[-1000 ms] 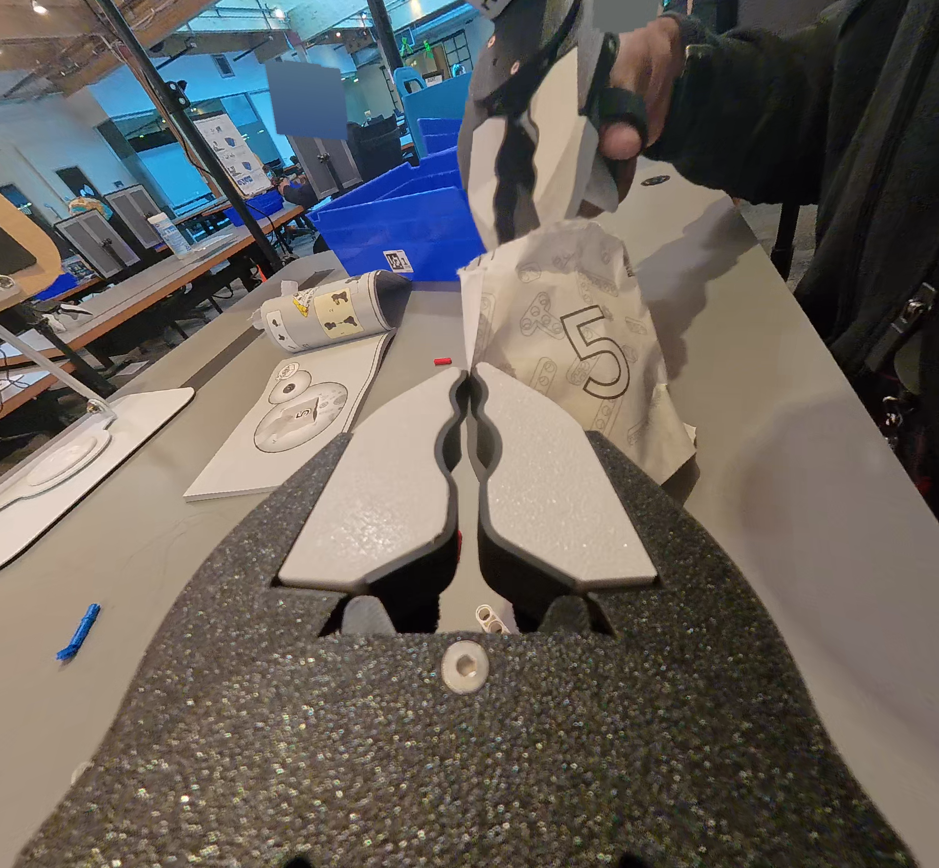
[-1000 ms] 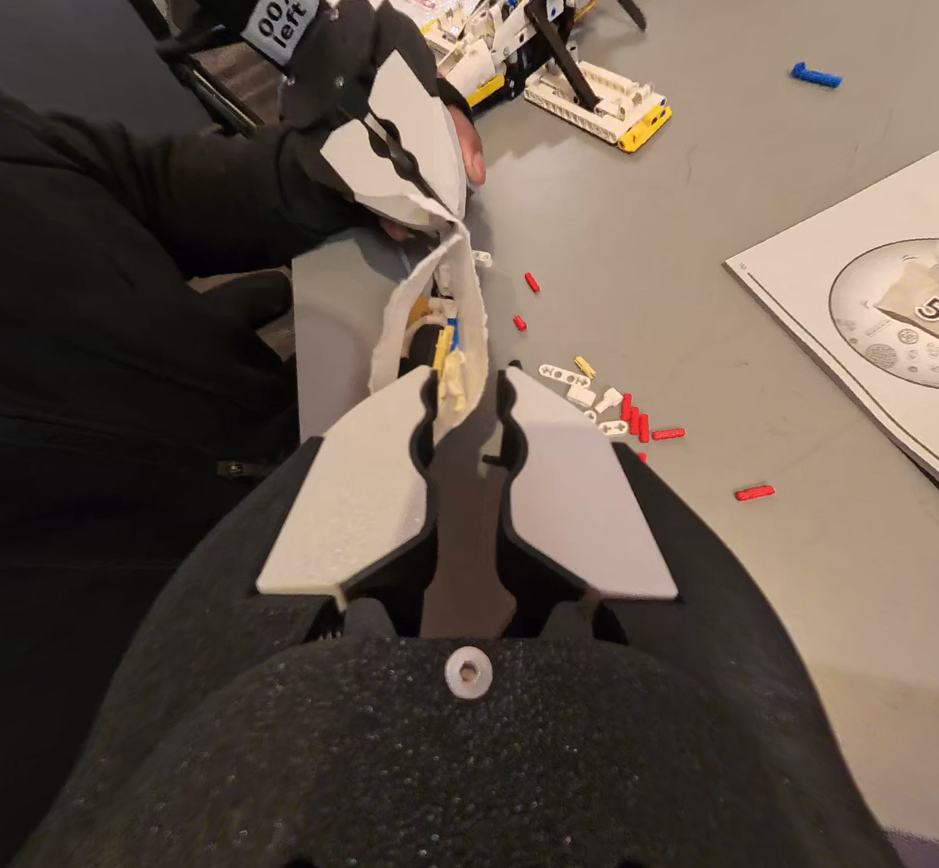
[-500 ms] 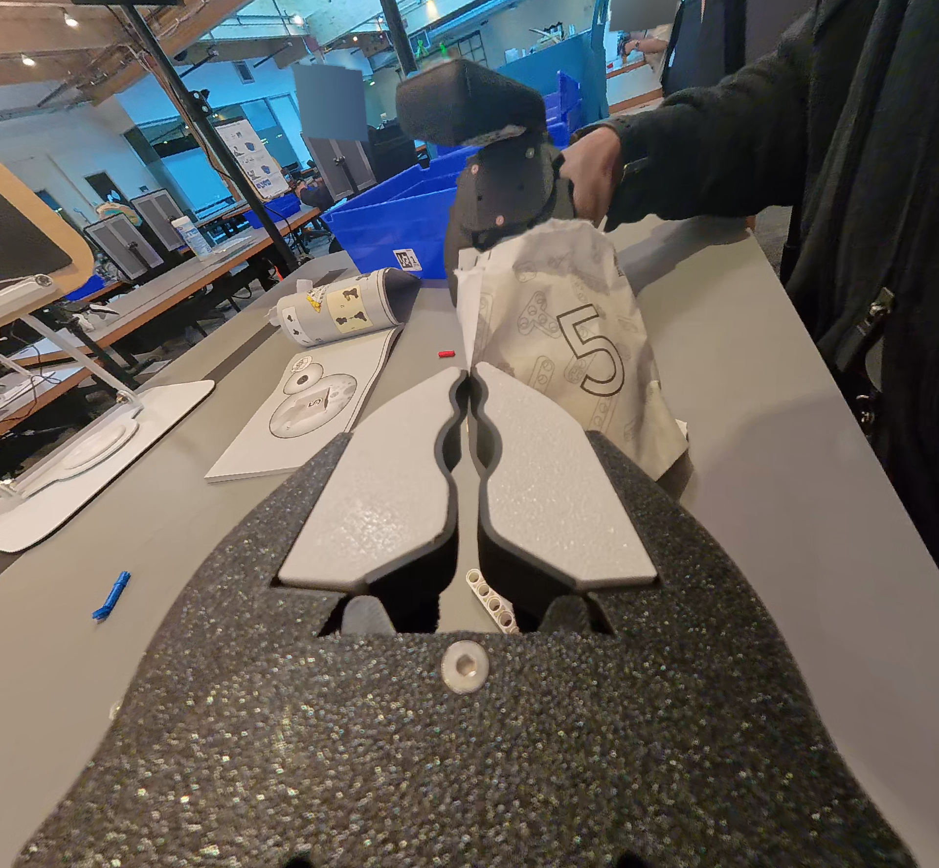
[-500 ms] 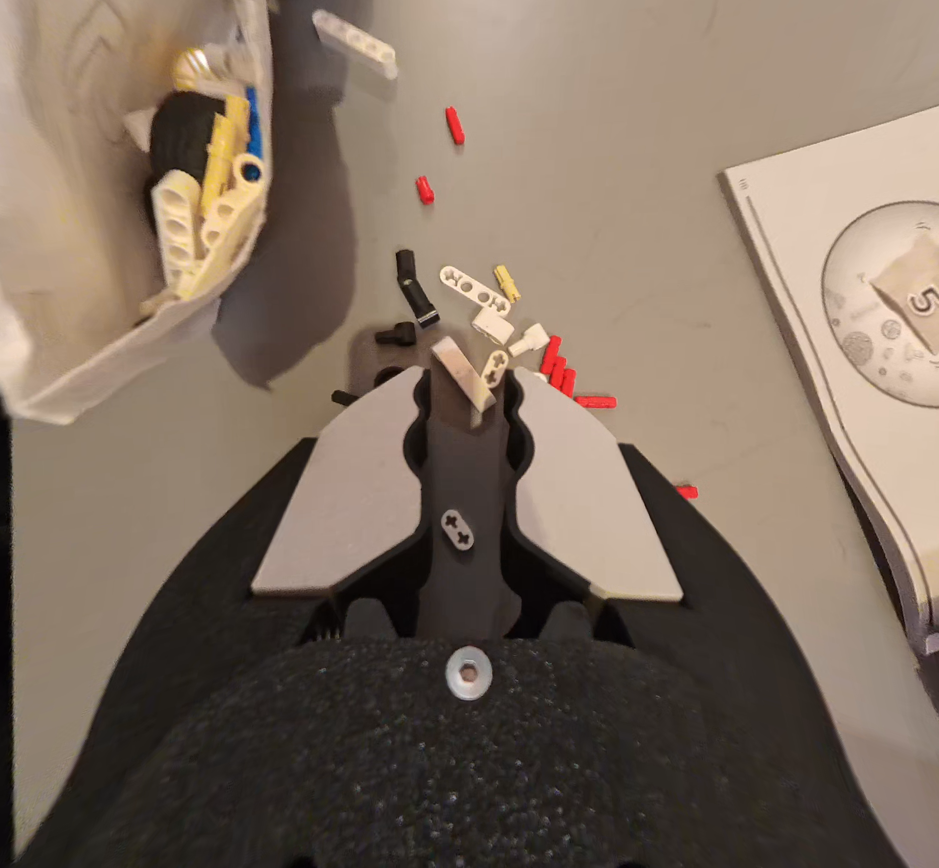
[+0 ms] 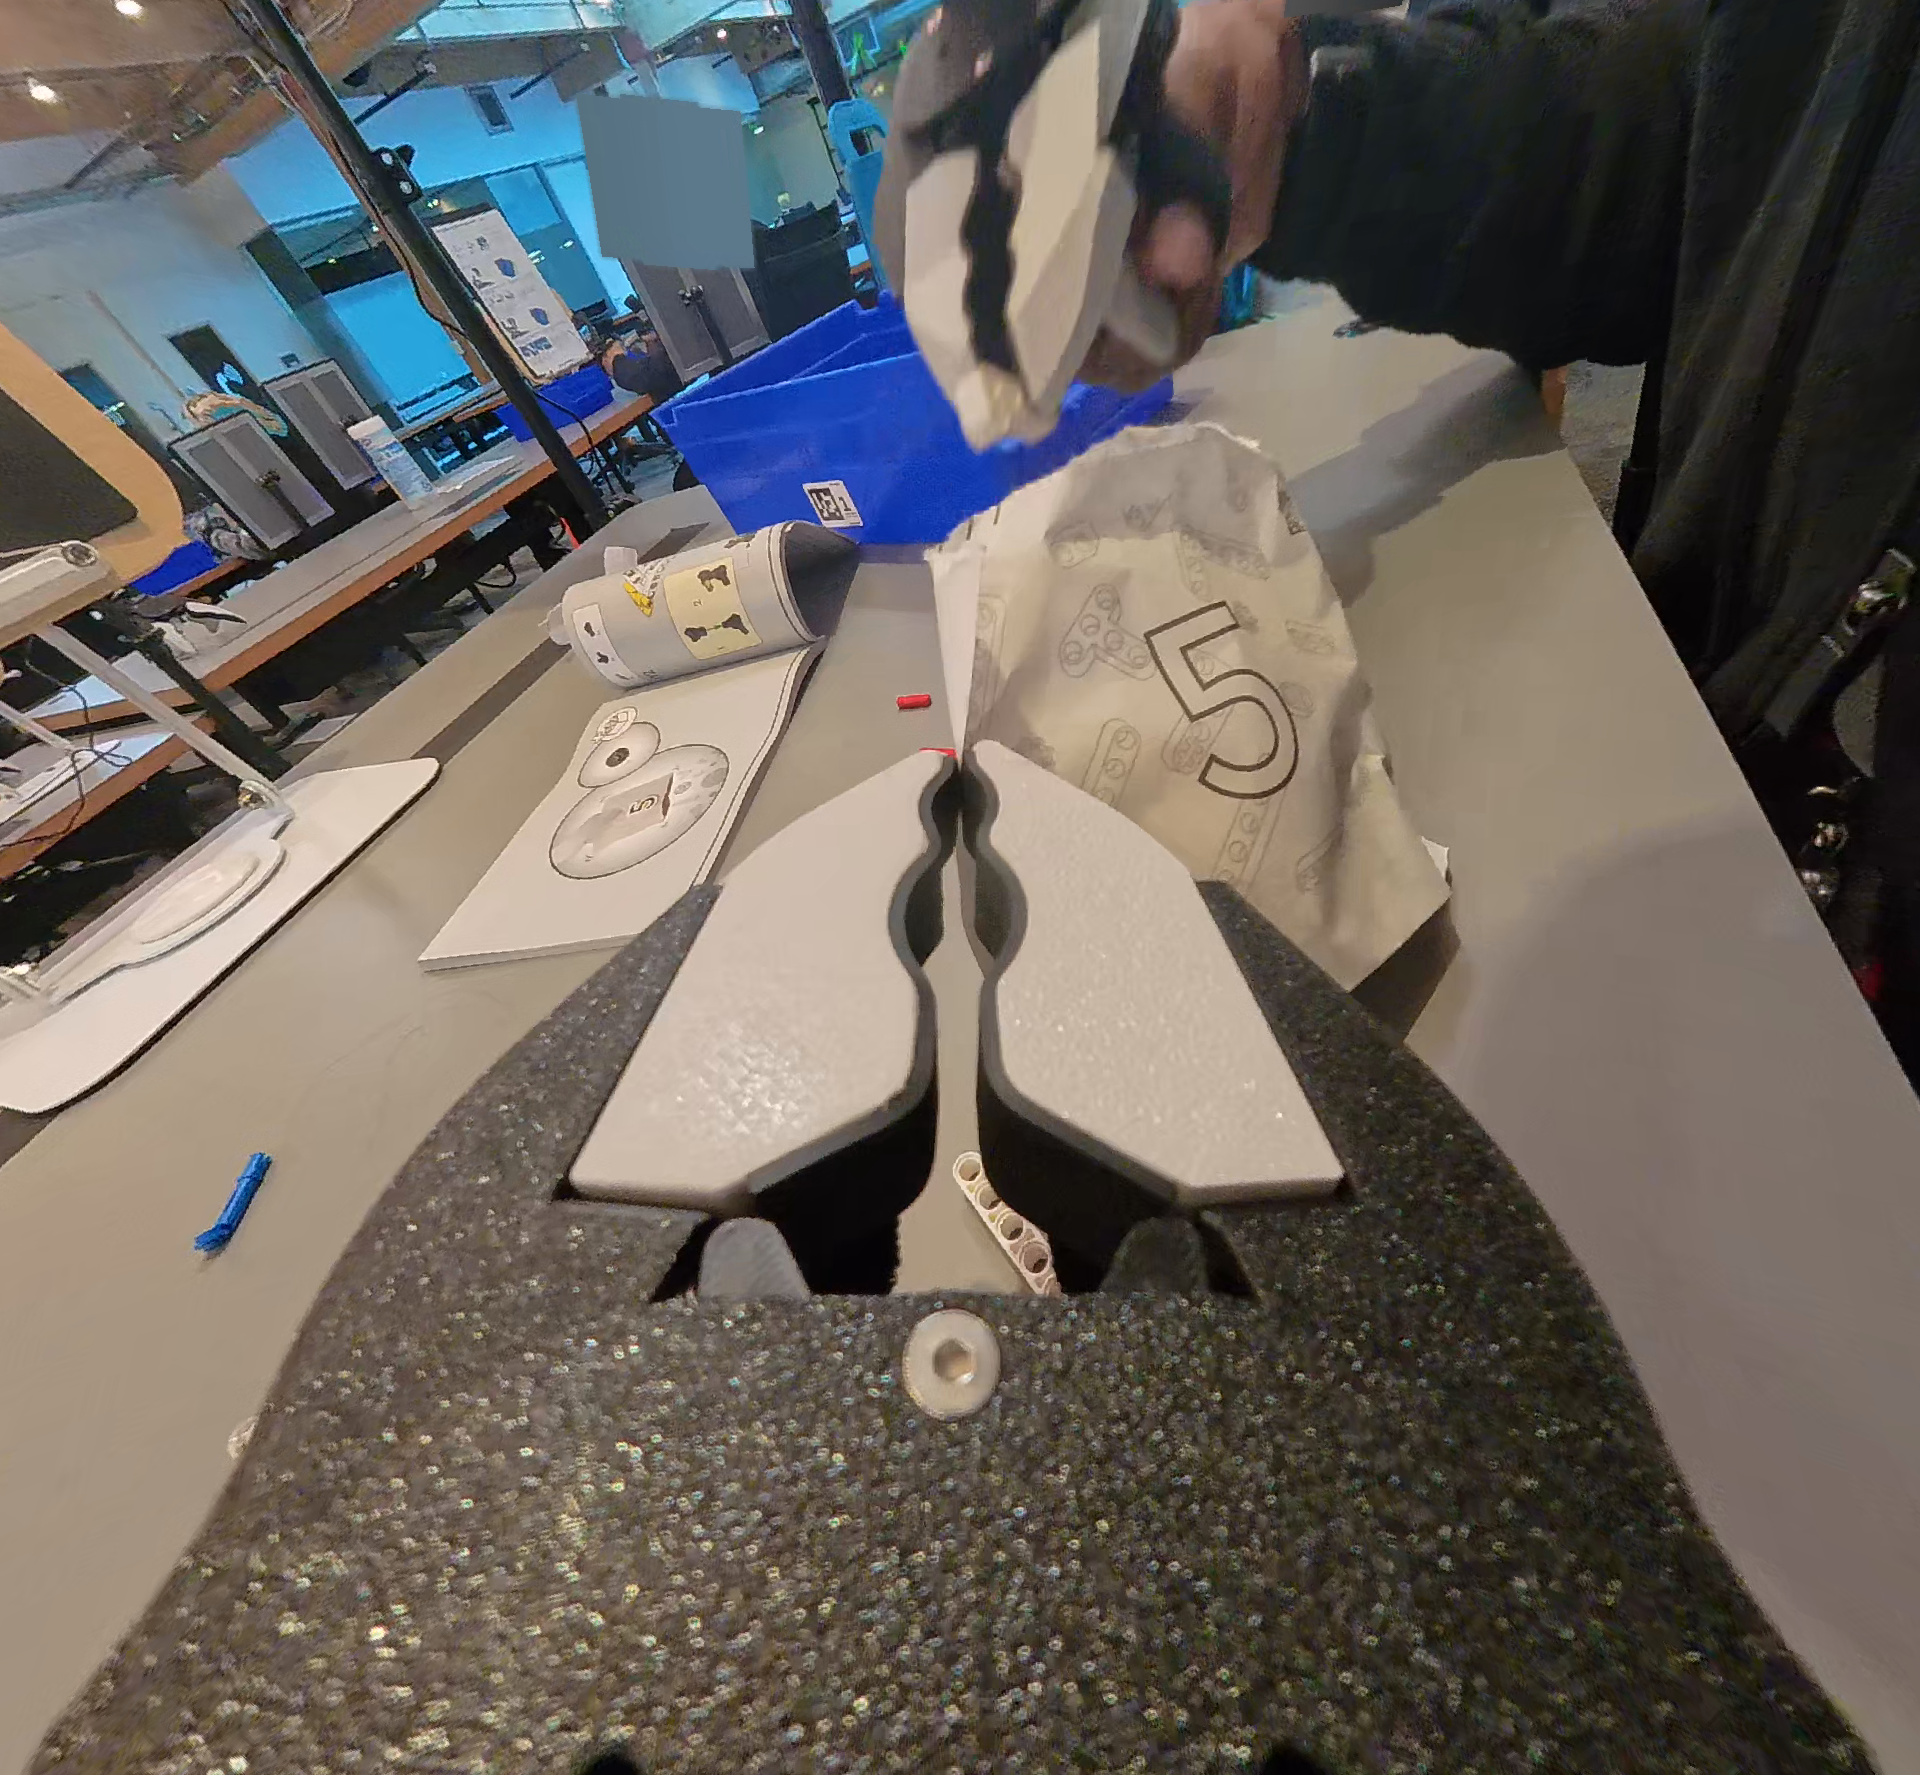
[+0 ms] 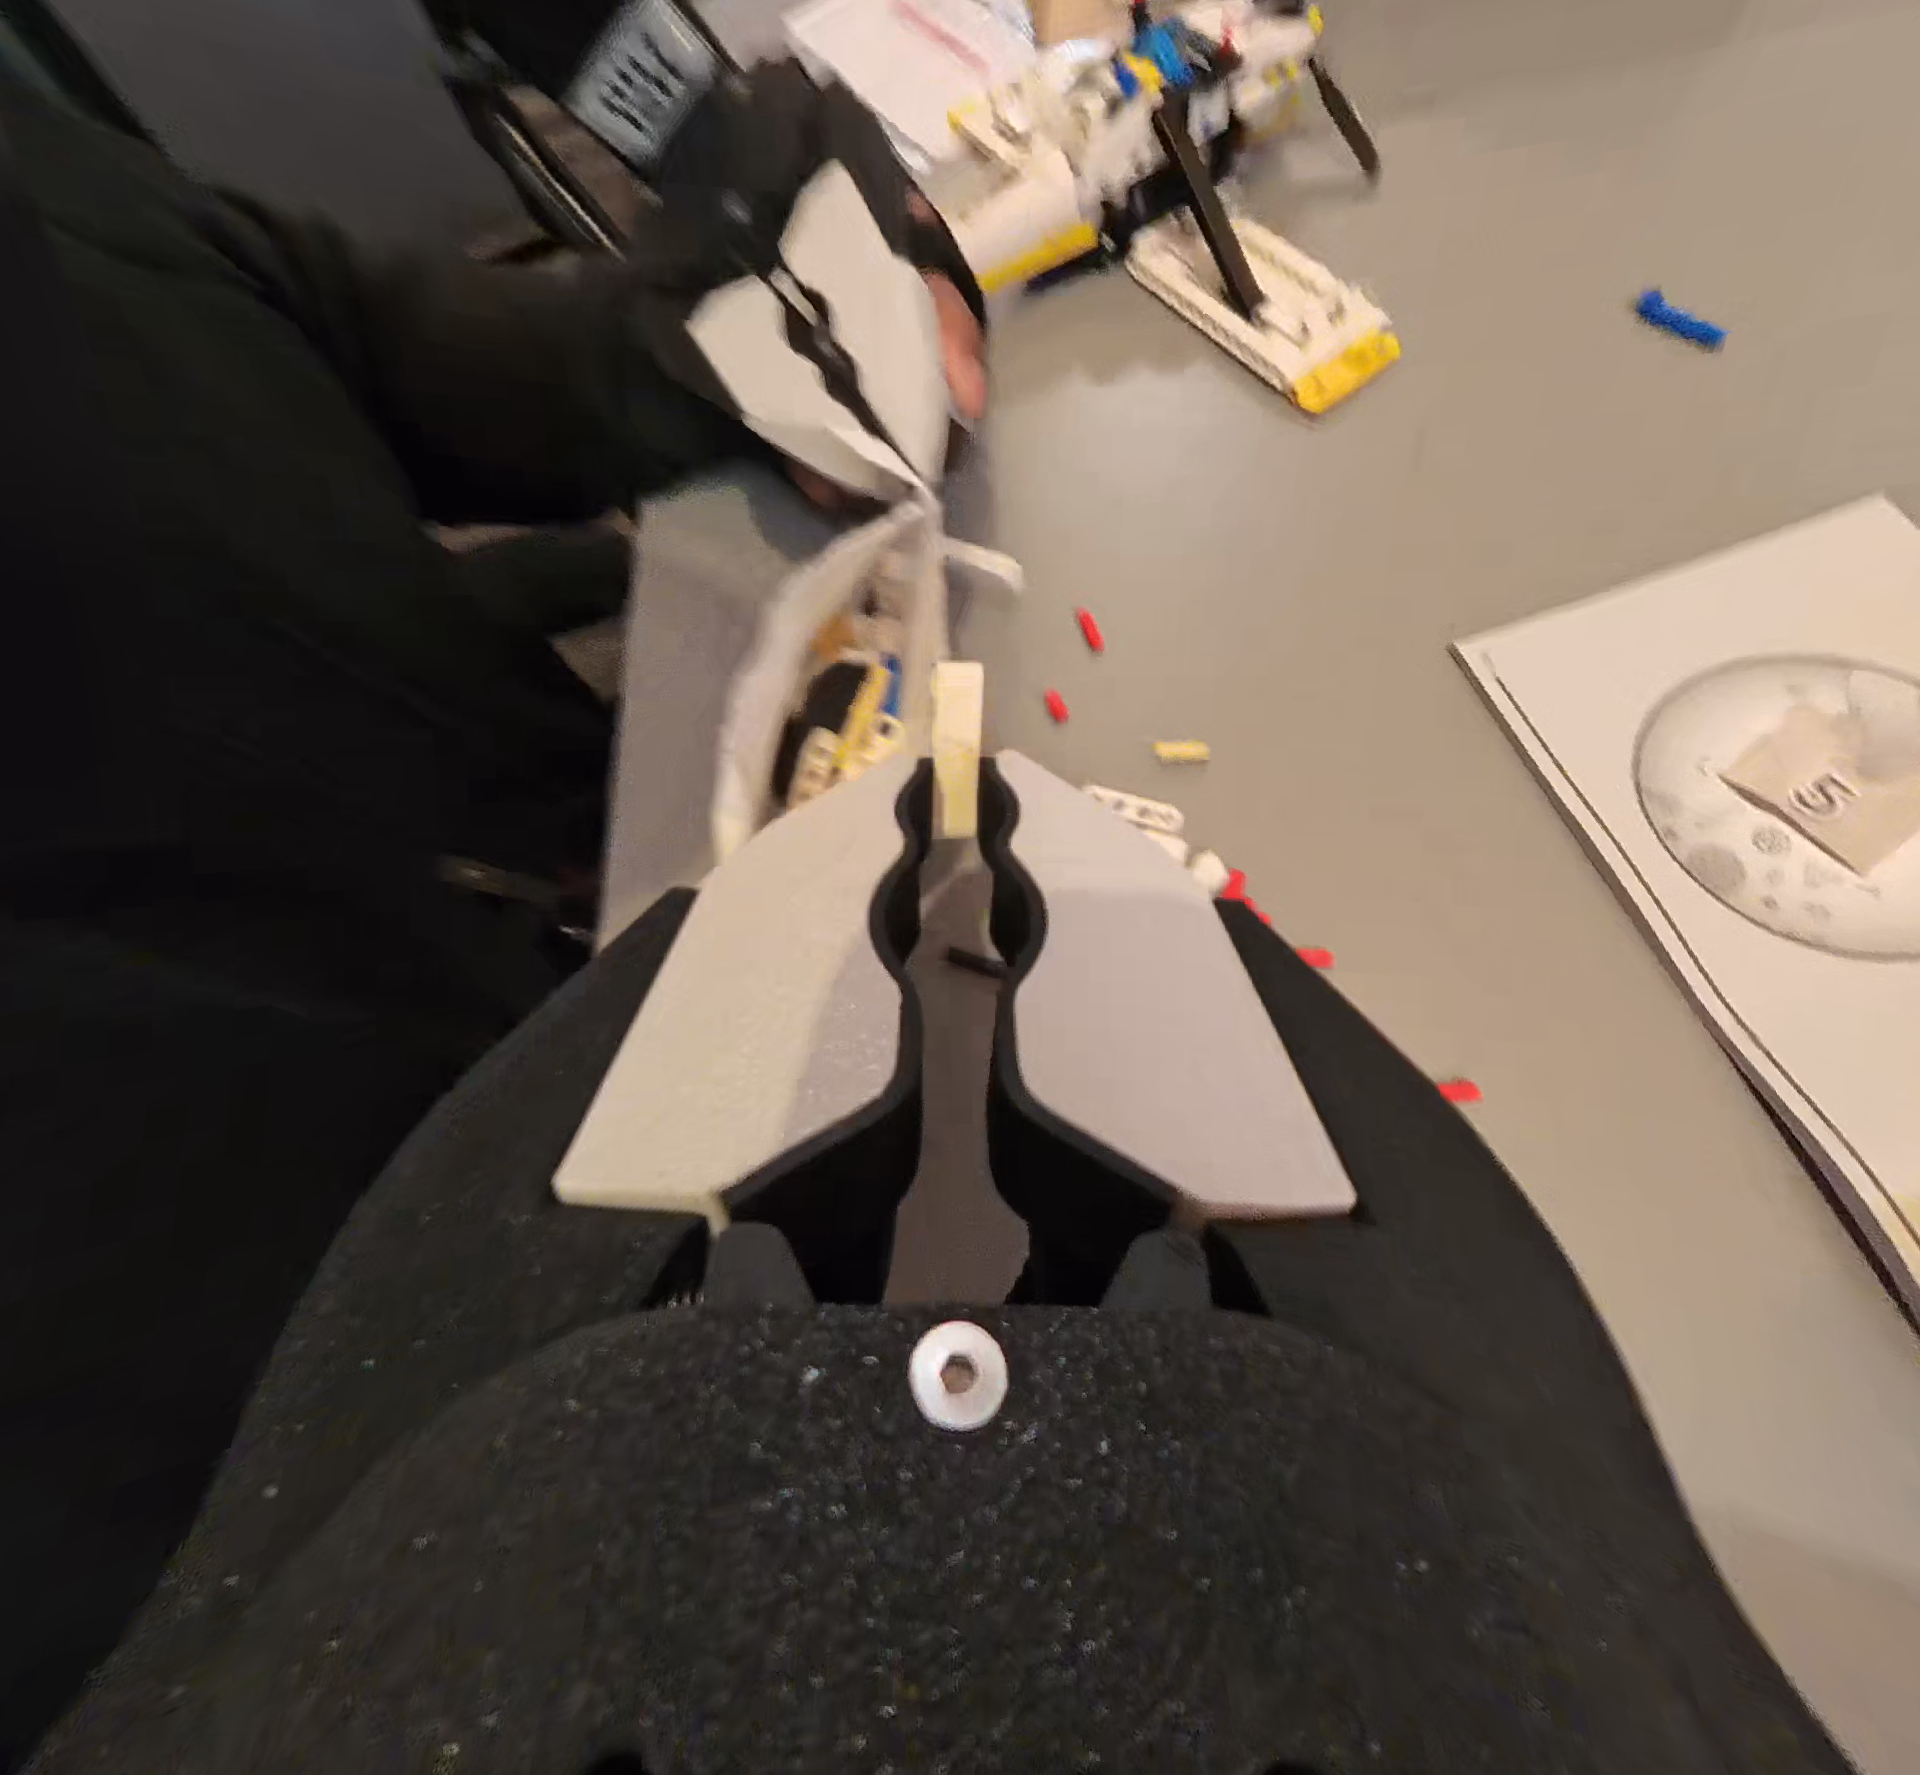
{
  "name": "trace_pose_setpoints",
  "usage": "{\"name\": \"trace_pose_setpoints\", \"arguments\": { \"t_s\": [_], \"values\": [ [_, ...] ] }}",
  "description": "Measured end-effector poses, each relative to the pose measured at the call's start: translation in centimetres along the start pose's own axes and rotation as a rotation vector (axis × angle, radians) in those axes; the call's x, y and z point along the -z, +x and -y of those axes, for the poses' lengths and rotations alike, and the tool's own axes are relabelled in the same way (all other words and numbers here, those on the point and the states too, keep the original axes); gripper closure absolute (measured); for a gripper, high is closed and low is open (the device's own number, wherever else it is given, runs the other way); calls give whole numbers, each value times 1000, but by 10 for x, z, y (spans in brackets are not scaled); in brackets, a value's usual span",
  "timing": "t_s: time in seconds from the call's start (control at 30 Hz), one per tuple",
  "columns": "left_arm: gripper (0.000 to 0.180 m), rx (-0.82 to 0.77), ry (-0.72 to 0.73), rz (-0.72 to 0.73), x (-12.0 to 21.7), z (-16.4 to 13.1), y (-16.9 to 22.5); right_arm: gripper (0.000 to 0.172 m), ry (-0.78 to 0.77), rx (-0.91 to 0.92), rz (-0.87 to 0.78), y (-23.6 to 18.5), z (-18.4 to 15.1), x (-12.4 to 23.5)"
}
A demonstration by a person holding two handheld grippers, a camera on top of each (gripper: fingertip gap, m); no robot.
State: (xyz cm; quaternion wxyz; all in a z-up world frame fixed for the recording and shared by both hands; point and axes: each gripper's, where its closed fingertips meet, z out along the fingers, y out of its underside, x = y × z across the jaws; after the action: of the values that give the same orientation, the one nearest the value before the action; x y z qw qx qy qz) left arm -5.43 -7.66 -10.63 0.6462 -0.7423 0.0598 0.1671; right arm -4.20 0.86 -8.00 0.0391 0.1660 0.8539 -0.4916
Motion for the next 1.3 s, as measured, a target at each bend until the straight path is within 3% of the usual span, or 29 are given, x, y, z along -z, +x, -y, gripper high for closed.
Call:
{"name": "trace_pose_setpoints", "arguments": {
  "t_s": [0.13,0.2,0.27,0.37,0.5,0.6,0.8,1.0,1.07,1.2,1.3],
  "values": [
    [180,-1,8,0,-1,2,0,162,-45,3,2,-17,3,-13],
    [180,-1,13,-1,0,3,1,148,-97,19,-23,-16,-5,-22],
    [180,-2,15,4,1,3,1,143,-82,26,-6,-16,-6,-23],
    [180,-4,17,10,2,4,2,139,-57,-16,-67,8,-8,-15],
    [180,-8,17,11,4,5,4,133,-203,-22,-310,63,-46,-16],
    [180,-8,11,9,4,5,4,129,-318,2,-354,76,-73,-30],
    [180,-8,7,8,5,4,3,122,-396,-40,-404,82,-96,-38],
    [180,0,5,7,5,4,2,145,-380,-65,-412,76,-100,-35],
    [180,2,9,1,5,4,3,165,-373,-72,-416,79,-99,-35],
    [180,2,4,4,4,3,2,168,-353,-81,-390,78,-95,-34],
    [180,0,1,9,4,2,2,168,-187,-109,-255,53,-58,-30]
  ]
}}
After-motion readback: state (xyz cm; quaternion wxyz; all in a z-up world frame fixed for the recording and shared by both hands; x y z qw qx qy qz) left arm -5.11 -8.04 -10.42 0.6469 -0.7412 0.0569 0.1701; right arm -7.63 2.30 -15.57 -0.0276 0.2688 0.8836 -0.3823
